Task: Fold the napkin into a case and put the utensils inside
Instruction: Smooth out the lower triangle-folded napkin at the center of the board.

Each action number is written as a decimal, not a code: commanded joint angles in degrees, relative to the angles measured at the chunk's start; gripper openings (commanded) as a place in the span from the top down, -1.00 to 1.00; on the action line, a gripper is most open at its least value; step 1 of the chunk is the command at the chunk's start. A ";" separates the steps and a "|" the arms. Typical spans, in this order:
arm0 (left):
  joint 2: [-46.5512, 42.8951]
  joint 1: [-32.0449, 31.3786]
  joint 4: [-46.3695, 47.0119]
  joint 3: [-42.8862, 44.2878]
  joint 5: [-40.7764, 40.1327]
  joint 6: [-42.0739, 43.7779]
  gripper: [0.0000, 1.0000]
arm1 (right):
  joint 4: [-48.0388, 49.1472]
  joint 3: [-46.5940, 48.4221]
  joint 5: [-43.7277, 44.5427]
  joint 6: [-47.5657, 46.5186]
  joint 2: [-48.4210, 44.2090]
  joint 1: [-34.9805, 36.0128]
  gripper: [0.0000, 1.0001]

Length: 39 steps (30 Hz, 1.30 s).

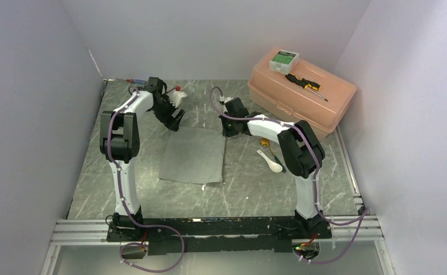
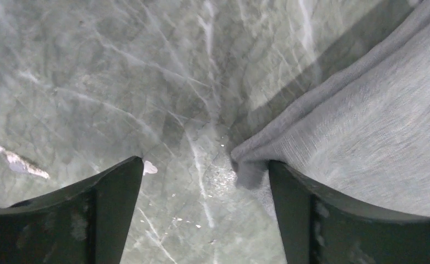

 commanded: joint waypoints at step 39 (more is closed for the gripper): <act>-2.88 -0.50 -3.95 -0.53 7.75 0.14 -0.89 | 27.22 -34.64 -39.86 10.17 -12.13 2.50 0.84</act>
